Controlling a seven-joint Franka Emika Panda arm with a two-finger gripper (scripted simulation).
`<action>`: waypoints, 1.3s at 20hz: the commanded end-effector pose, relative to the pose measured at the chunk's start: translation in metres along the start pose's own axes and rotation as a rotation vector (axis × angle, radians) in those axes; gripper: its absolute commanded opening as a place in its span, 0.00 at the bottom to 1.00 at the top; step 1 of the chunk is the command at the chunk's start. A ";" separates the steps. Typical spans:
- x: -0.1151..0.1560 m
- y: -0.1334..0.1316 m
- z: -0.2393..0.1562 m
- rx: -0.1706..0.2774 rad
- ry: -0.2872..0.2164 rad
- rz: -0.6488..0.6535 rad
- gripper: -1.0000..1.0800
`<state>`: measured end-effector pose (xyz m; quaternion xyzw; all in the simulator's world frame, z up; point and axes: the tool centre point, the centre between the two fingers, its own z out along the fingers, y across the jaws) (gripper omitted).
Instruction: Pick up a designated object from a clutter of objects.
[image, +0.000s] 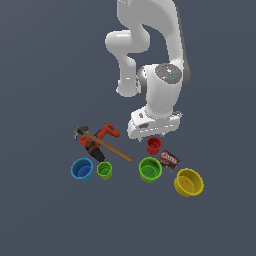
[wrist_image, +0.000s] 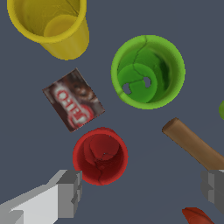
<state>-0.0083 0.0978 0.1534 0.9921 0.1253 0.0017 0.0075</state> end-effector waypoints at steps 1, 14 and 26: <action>-0.003 -0.011 0.018 0.004 0.001 -0.023 0.96; -0.014 -0.035 0.054 0.015 -0.002 -0.070 0.96; -0.015 -0.036 0.093 0.015 -0.001 -0.072 0.96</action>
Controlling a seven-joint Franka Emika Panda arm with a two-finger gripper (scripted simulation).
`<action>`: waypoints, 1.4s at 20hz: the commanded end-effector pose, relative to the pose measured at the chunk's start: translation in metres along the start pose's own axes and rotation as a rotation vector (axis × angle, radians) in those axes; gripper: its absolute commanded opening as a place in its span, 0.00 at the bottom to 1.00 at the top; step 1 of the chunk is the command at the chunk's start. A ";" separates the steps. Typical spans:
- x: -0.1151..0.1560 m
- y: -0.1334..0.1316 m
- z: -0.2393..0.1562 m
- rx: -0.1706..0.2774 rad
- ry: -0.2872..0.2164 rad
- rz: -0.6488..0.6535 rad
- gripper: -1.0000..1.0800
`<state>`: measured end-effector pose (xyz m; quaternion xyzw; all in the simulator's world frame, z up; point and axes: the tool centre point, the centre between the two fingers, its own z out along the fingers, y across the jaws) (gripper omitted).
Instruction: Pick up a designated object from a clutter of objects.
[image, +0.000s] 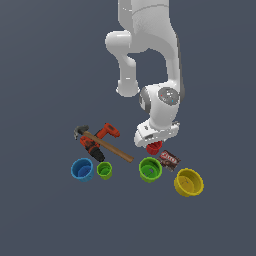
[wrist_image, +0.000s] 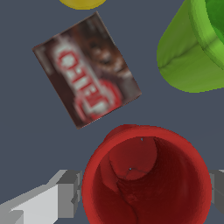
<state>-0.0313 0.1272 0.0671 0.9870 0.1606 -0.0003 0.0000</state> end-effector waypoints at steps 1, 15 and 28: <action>0.000 0.000 0.011 0.000 0.000 0.000 0.96; 0.000 0.000 0.020 0.000 0.001 -0.001 0.00; -0.010 0.012 -0.001 -0.001 0.001 0.000 0.00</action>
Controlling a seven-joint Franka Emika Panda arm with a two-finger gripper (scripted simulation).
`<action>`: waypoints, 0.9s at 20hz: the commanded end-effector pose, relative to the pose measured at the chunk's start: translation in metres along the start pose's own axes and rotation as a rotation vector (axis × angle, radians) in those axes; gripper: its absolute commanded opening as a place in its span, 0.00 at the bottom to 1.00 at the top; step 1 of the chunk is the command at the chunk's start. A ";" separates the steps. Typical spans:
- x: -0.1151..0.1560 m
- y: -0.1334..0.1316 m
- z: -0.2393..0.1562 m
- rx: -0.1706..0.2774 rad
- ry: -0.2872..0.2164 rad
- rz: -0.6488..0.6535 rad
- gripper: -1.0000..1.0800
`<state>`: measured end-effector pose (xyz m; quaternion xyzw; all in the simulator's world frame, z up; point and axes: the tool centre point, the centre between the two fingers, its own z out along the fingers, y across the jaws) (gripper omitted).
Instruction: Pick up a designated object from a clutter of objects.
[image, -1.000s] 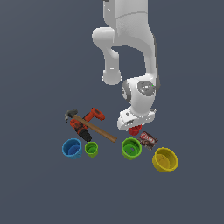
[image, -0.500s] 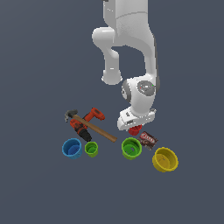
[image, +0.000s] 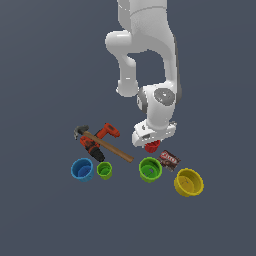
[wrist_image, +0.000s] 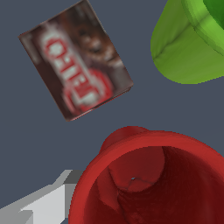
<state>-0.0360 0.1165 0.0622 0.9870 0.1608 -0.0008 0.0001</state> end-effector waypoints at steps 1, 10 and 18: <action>-0.004 0.006 -0.010 0.000 0.002 0.000 0.00; -0.031 0.039 -0.066 0.000 0.002 0.000 0.00; -0.063 0.077 -0.133 0.003 0.003 0.000 0.00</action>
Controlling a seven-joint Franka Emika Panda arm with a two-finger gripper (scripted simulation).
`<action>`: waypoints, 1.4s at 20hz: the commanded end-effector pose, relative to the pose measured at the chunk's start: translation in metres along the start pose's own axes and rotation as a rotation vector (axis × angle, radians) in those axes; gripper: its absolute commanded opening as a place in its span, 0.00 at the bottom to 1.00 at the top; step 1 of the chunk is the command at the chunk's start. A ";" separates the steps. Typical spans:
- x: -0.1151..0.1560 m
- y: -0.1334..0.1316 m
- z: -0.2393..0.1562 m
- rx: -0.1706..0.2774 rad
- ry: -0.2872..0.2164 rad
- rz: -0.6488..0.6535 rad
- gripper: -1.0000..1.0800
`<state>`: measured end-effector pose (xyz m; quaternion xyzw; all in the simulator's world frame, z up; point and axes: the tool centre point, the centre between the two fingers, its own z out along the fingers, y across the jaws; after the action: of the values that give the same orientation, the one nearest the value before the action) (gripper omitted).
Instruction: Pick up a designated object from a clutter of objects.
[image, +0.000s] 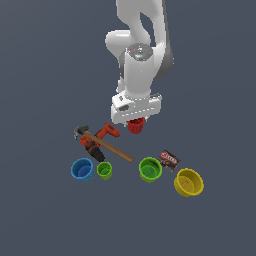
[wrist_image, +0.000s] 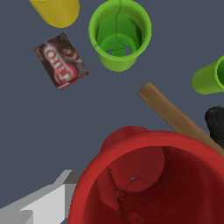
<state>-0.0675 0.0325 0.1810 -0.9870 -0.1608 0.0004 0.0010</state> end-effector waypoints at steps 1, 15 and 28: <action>-0.010 0.013 -0.023 0.001 0.002 0.000 0.00; -0.064 0.083 -0.142 0.001 0.002 0.000 0.00; -0.081 0.112 -0.188 -0.002 0.001 0.000 0.00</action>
<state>-0.1083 -0.0983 0.3662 -0.9871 -0.1602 0.0003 0.0004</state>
